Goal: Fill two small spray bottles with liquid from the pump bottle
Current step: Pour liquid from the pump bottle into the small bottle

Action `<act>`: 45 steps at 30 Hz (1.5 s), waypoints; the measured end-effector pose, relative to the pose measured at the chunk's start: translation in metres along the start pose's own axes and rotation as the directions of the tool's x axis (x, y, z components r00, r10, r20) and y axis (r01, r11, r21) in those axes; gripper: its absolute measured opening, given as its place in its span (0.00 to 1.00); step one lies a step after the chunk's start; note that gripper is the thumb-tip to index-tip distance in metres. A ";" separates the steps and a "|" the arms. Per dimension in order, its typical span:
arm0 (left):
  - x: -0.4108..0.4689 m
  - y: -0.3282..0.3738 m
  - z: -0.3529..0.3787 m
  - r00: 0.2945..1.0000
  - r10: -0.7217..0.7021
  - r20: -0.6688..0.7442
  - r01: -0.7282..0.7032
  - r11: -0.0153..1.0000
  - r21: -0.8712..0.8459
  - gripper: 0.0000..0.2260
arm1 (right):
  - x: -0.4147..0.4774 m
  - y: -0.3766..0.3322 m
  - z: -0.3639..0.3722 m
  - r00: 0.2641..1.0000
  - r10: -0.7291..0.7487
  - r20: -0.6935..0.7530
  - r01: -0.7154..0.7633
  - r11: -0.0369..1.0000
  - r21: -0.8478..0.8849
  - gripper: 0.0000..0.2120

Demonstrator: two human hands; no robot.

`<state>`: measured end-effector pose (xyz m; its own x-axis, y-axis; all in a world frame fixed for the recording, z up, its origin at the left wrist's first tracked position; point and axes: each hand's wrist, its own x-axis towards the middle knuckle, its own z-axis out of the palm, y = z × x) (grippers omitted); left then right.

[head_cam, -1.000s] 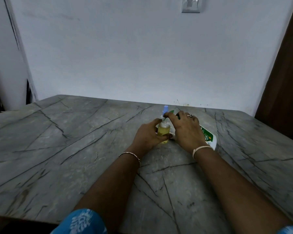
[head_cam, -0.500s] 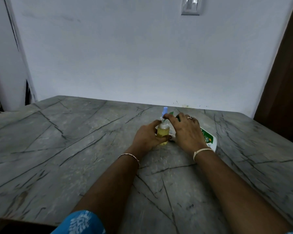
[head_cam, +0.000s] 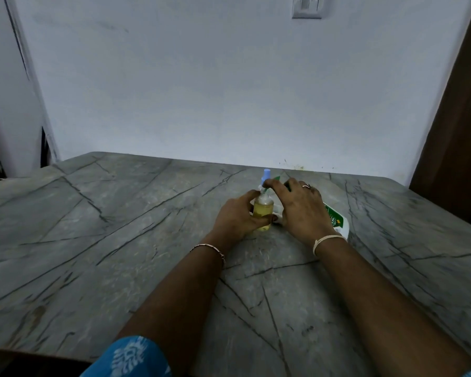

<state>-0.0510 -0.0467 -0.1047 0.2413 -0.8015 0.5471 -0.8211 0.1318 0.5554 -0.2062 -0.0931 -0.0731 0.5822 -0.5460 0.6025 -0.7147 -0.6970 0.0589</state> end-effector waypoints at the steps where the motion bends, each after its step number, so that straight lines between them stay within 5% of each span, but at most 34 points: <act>1: 0.000 0.000 0.000 1.000 0.001 0.001 -0.001 1.000 0.002 0.30 | 0.000 0.000 0.000 1.000 0.003 0.005 -0.003 1.000 -0.004 0.34; 37: -0.003 0.002 -0.003 1.000 0.013 0.004 -0.013 1.000 -0.008 0.32 | 0.004 -0.001 0.006 0.998 0.001 -0.058 -0.002 1.000 -0.008 0.32; 45: -0.003 0.000 -0.002 1.000 0.026 0.008 -0.026 1.000 0.001 0.33 | -0.002 0.007 -0.004 0.989 0.005 -0.150 0.018 0.988 0.155 0.38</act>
<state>-0.0504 -0.0437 -0.1052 0.2156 -0.8023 0.5565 -0.8275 0.1525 0.5404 -0.2132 -0.0951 -0.0708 0.5137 -0.4741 0.7150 -0.6355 -0.7702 -0.0542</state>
